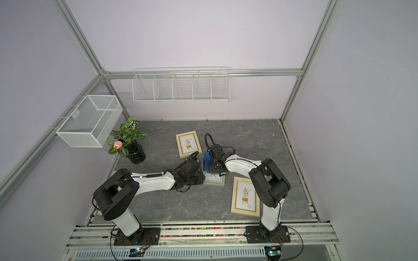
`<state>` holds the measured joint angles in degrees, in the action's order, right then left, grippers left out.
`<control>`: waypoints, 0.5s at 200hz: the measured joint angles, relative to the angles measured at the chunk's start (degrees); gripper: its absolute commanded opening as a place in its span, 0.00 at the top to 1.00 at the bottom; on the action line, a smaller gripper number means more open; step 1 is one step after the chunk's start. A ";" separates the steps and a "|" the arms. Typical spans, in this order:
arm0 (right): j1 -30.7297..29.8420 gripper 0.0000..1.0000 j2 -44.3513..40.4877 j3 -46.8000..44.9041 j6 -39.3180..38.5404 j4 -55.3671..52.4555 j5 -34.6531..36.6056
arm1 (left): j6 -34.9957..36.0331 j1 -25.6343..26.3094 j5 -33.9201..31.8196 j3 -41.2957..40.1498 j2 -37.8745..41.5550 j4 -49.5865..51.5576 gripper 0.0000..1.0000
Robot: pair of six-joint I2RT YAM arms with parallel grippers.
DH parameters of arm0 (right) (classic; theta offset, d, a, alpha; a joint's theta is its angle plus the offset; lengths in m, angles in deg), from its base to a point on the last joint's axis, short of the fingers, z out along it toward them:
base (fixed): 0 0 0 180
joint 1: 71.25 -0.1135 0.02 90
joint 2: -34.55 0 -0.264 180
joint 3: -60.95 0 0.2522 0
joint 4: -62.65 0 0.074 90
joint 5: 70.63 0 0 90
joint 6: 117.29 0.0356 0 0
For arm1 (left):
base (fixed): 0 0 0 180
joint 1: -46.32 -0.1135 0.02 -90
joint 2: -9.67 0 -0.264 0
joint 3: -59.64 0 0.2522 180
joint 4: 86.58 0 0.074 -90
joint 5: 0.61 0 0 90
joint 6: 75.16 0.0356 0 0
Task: Wipe the picture frame with a cloth
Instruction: Wipe the dirt from the picture frame.
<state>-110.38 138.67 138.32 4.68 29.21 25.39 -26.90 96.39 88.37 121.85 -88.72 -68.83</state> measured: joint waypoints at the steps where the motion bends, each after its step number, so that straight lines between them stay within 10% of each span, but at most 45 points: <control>1: -0.02 0.93 -0.07 -0.04 0.00 0.00 0.02 | -0.02 0.00 -0.02 0.04 -0.02 0.02 0.73; 100: -4.48 0.93 -4.83 -5.03 2.51 -2.73 2.03 | 0.20 0.35 -1.14 0.72 -0.85 -0.50 0.78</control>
<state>-114.86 133.84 133.30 7.19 26.48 27.42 -26.70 96.74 87.23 122.57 -89.57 -69.34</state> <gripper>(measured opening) 0.125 0.261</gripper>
